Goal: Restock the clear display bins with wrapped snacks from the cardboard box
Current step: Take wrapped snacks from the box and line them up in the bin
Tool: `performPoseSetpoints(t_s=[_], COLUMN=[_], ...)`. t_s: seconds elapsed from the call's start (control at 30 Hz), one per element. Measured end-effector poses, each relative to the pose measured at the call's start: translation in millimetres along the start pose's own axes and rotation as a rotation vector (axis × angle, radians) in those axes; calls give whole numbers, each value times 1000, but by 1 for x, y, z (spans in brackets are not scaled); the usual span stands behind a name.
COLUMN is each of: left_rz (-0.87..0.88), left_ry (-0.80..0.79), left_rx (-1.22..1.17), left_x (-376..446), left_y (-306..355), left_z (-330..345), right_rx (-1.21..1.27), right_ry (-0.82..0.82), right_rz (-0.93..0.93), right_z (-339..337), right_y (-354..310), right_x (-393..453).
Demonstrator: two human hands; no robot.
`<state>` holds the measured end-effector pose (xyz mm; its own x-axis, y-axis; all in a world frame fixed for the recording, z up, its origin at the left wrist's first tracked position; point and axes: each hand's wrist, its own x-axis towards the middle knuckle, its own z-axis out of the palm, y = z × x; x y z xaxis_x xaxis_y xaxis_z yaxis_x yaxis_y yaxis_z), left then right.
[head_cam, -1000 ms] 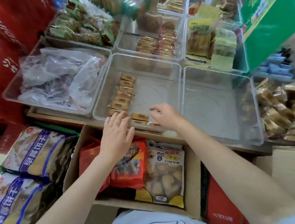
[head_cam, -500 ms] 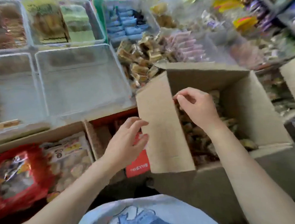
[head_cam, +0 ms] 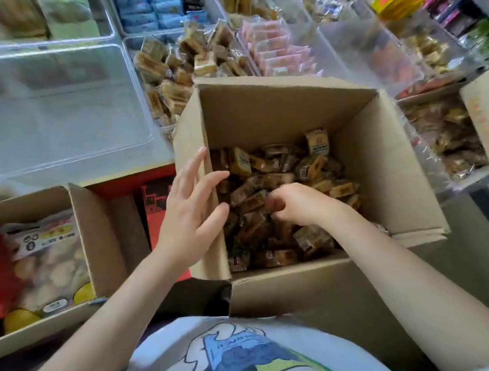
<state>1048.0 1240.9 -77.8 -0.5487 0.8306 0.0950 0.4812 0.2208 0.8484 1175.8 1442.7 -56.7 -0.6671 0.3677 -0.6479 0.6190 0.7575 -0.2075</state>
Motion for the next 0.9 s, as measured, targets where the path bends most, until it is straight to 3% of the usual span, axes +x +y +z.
performPoseSetpoints(t_s=[0.3, 0.43, 0.6, 0.73, 0.9], left_rz=[-40, -62, -35, 12, 47], left_ry=[79, 60, 5, 33, 65], left_rx=[-55, -44, 51, -22, -330], left_x=[-4, -5, -3, 3, 13], left_y=[3, 4, 7, 18, 31], left_z=[6, 3, -10, -30, -78], right_rx=[-438, -6, 620, 1338, 1411], right_ry=[-13, -70, 59, -188, -437], right_rz=[-197, -143, -92, -250, -357], right_z=[34, 14, -31, -60, -78], right_y=[-6, -1, 6, -17, -78], right_x=[43, 36, 12, -9, -14])
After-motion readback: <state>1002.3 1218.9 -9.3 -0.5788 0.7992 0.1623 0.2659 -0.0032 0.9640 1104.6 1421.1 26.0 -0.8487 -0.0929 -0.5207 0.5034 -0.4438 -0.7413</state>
